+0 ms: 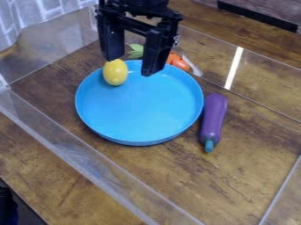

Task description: Remove the lemon from the blue tray and put it on the table

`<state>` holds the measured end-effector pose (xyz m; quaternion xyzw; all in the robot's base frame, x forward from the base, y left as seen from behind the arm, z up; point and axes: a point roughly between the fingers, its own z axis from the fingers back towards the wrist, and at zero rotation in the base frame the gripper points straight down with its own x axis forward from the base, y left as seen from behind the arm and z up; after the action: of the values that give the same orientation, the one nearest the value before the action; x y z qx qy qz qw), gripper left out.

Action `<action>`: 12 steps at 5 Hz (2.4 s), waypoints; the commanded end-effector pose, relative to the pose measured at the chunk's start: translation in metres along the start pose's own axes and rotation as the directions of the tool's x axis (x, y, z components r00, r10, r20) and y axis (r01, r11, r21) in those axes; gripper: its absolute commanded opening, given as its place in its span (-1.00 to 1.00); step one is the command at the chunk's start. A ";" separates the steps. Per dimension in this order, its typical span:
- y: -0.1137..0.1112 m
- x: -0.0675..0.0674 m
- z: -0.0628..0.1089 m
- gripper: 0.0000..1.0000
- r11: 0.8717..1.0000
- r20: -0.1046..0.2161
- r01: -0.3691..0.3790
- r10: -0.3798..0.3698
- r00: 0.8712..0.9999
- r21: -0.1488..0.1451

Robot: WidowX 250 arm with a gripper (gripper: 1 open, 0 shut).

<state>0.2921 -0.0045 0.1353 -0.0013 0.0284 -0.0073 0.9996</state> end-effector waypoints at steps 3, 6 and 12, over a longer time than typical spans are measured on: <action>0.025 0.011 -0.018 1.00 0.999 -0.008 -0.043 0.043 0.999 0.021; 0.034 0.019 -0.028 1.00 0.998 -0.002 -0.064 0.064 0.998 0.010; 0.045 0.037 -0.038 1.00 0.995 0.021 -0.101 0.101 0.995 0.000</action>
<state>0.3192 0.0314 0.0828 -0.0013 0.0437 0.0331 0.9985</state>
